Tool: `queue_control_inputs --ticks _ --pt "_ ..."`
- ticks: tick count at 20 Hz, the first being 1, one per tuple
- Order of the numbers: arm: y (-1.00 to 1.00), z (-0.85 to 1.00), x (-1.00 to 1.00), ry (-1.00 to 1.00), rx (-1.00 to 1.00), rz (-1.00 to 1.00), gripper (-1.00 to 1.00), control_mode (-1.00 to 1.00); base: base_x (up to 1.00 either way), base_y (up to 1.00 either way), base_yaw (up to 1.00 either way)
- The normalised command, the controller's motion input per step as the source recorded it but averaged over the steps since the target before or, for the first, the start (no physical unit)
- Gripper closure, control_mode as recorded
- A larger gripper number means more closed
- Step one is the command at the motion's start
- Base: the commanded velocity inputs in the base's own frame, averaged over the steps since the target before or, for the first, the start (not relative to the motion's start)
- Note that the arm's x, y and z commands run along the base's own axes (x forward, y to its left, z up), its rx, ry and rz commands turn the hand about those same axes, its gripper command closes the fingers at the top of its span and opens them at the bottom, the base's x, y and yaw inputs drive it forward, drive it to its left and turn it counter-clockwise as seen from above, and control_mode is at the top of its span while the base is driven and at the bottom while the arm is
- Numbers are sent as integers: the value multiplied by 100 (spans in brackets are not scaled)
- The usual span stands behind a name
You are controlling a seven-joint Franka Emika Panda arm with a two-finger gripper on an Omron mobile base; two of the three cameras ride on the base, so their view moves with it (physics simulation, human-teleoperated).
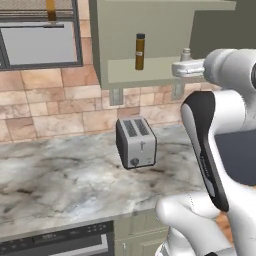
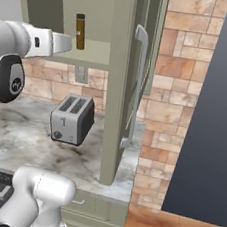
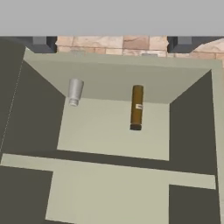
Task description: Collect the turmeric, ketchup, and shaker from the cabinet and place them next to the stove.
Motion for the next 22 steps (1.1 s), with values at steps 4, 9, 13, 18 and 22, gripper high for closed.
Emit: queue_control_inputs --ticks 4,9,13,18,22 --pt "9 0 27 0 8 2 -100 -100 0 0 0" --pt "7 0 35 0 10 5 -100 -100 0 0 0" --pt "35 0 57 0 5 5 -100 -100 0 0 0" --pt "6 -7 13 0 -3 0 -100 -100 0 0 0" --pt "0 -1 28 0 0 1 -100 -100 0 0 0"
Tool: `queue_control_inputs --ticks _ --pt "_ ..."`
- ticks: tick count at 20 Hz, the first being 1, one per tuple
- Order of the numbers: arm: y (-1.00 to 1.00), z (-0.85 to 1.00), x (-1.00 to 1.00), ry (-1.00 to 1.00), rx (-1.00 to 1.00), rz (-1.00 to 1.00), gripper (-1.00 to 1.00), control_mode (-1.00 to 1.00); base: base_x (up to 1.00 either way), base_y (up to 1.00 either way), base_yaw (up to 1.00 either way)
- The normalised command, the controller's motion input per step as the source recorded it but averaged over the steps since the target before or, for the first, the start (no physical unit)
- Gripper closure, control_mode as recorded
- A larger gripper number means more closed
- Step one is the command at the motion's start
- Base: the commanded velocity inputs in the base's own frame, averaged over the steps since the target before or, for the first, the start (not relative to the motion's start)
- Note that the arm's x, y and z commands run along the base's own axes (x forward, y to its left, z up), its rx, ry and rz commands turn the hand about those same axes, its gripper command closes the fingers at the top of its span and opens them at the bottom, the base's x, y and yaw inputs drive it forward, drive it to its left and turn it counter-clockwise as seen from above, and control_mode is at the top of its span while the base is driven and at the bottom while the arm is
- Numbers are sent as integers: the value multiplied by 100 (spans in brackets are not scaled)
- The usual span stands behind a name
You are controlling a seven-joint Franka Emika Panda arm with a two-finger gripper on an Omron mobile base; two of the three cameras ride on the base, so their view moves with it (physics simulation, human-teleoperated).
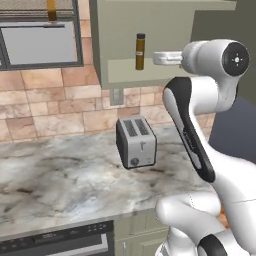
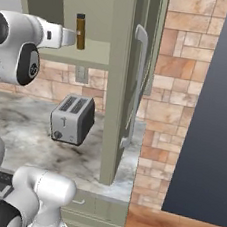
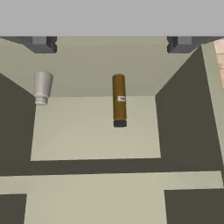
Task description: Collect the turmeric, ketchup, and shaker from the cabinet and place them next to the stove.
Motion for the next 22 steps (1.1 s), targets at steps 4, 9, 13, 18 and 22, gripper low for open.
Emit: queue_control_inputs --ticks 4,9,13,18,22 --pt "1 3 53 0 0 5 -100 -100 0 0 0" --pt "5 0 68 0 0 7 -100 -100 0 0 0" --pt "-17 0 55 5 0 9 -100 -100 0 0 0" --pt "-20 0 44 5 0 13 -100 -100 0 0 0" --pt "-9 0 38 2 0 9 -100 -100 0 0 0"
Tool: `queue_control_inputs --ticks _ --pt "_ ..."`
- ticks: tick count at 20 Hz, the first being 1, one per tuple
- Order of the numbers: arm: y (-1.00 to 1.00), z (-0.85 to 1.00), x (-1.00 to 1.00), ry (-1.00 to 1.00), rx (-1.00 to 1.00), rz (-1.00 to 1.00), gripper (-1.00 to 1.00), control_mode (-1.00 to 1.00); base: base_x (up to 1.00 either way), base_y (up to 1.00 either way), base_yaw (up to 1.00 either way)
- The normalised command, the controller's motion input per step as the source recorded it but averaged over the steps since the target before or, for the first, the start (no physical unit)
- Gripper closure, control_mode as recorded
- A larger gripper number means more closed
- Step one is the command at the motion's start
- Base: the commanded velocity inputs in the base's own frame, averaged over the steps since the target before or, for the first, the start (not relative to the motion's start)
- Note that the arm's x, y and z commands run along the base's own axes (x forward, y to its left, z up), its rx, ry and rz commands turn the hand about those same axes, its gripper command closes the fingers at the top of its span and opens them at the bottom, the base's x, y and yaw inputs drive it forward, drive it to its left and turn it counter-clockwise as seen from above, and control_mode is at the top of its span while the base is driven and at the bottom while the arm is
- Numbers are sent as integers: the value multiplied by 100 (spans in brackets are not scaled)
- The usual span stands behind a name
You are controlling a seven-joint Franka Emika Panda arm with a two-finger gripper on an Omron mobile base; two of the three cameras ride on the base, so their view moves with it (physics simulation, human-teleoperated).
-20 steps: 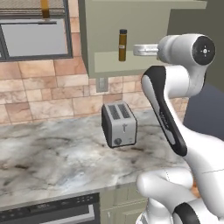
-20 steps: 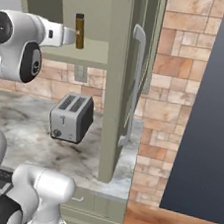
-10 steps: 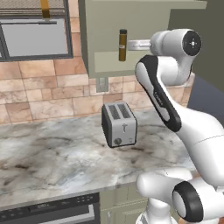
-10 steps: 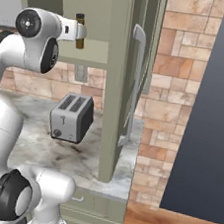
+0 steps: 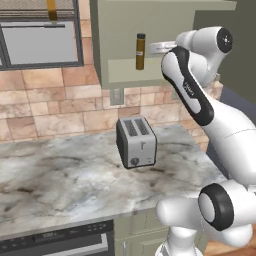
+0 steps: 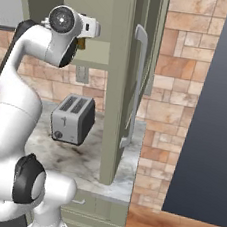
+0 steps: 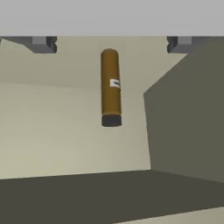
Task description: Collect the turmeric, ketchup, and shaker from the cabinet and place them next to the stove.
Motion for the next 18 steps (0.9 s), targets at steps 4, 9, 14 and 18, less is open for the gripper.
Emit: queue_control_inputs --ticks 4,9,14,18 --pt "0 9 38 2 0 3 -100 -100 0 0 0" --pt "0 0 11 1 0 2 -100 -100 0 0 0" --pt "26 0 24 0 0 -5 -100 -100 0 0 0" --pt "16 0 28 0 0 -4 -100 -100 0 0 0"
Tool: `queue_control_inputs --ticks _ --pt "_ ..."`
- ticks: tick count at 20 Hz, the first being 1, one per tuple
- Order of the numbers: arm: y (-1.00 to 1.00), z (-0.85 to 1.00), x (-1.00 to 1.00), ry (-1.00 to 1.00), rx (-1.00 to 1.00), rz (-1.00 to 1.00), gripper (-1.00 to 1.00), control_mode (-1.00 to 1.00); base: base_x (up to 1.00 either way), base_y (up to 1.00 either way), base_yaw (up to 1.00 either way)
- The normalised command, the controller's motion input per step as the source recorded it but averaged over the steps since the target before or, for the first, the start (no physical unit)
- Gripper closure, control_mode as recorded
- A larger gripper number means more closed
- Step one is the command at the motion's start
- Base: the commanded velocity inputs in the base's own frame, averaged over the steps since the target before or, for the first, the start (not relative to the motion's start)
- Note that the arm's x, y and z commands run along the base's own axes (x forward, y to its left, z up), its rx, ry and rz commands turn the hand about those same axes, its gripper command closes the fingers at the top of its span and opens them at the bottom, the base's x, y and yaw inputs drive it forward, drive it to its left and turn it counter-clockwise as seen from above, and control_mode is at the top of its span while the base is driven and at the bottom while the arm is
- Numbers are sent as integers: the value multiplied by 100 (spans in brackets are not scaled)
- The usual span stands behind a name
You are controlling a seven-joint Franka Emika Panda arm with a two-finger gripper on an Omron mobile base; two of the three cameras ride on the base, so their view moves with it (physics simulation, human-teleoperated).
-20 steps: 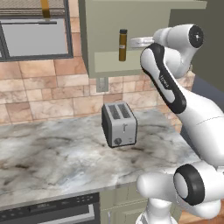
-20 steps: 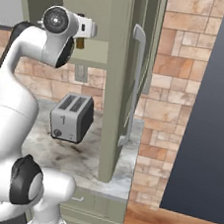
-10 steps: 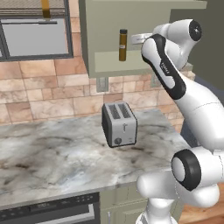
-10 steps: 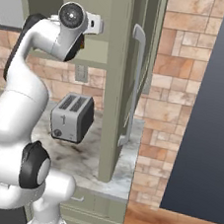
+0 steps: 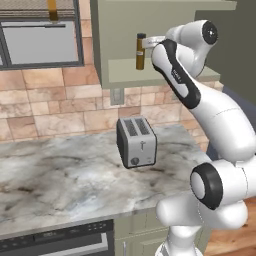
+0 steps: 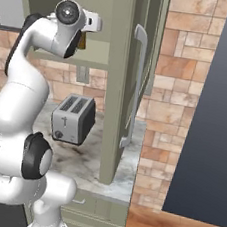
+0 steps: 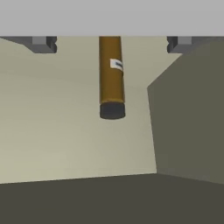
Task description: Collect the turmeric, ketchup, and shaker from the cabinet and place them next to the stove.
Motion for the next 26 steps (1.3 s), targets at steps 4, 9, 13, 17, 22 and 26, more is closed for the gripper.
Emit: queue_control_inputs --ticks 4,9,13,17,22,26 --pt "6 0 22 0 0 -3 -100 -100 0 0 0" --pt "4 0 25 0 0 -1 -100 -100 0 0 0" --pt "7 0 25 0 0 0 -100 -100 0 0 0" --pt "6 0 27 2 0 0 -100 -100 0 0 0" --pt "3 -3 20 1 -1 0 -100 -100 0 0 0" --pt "4 -8 14 1 0 0 -100 -100 0 0 0"
